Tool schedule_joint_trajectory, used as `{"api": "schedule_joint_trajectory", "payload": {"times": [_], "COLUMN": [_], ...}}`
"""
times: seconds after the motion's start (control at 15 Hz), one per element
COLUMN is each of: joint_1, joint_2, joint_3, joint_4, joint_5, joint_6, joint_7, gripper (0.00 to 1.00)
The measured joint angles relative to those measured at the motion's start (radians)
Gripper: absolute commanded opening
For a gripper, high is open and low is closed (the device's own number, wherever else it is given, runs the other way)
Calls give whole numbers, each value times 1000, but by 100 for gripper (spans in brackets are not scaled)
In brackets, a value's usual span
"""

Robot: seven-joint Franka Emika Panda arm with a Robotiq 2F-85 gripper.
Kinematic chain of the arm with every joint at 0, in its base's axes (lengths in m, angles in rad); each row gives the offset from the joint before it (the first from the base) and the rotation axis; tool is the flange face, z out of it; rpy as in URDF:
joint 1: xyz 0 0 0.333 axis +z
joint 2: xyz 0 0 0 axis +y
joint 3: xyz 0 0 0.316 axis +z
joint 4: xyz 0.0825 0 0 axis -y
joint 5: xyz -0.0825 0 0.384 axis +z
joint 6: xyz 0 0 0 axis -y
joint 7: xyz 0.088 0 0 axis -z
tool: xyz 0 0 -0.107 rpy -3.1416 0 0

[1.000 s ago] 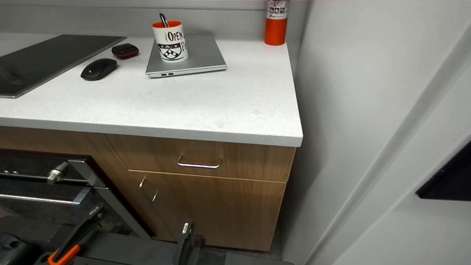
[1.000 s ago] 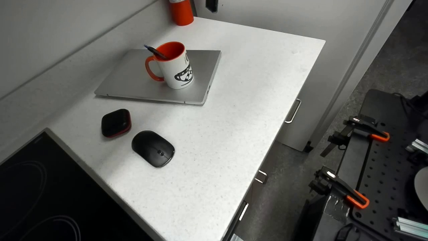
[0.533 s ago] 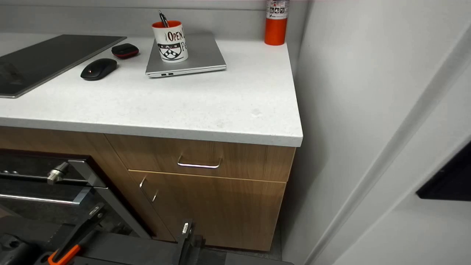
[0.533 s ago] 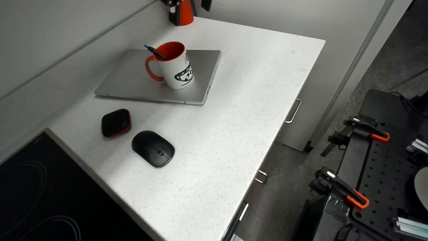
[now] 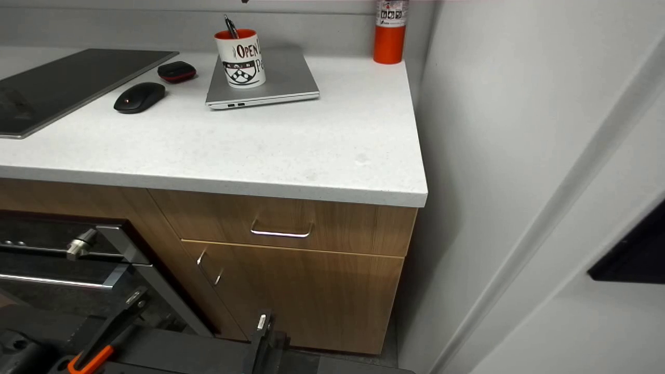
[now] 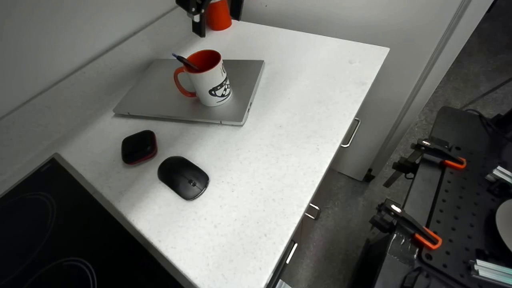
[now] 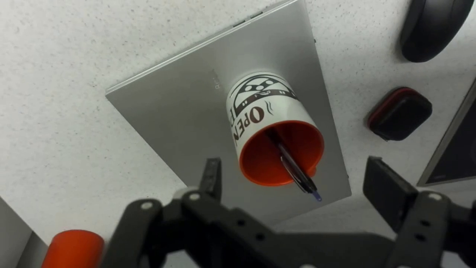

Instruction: Remove the pen from the cup

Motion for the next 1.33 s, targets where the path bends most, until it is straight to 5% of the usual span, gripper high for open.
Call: {"api": "schedule_joint_trajectory", "payload": {"times": [0.93,1.33], "joint_1": [-9,-22], "joint_2": [195,261], "joint_3": [32,63], "joint_4": [135,195], "joint_5": [294,325], "joint_6": [35,71], "joint_7": [-566,-665], "gripper": [100,100]}}
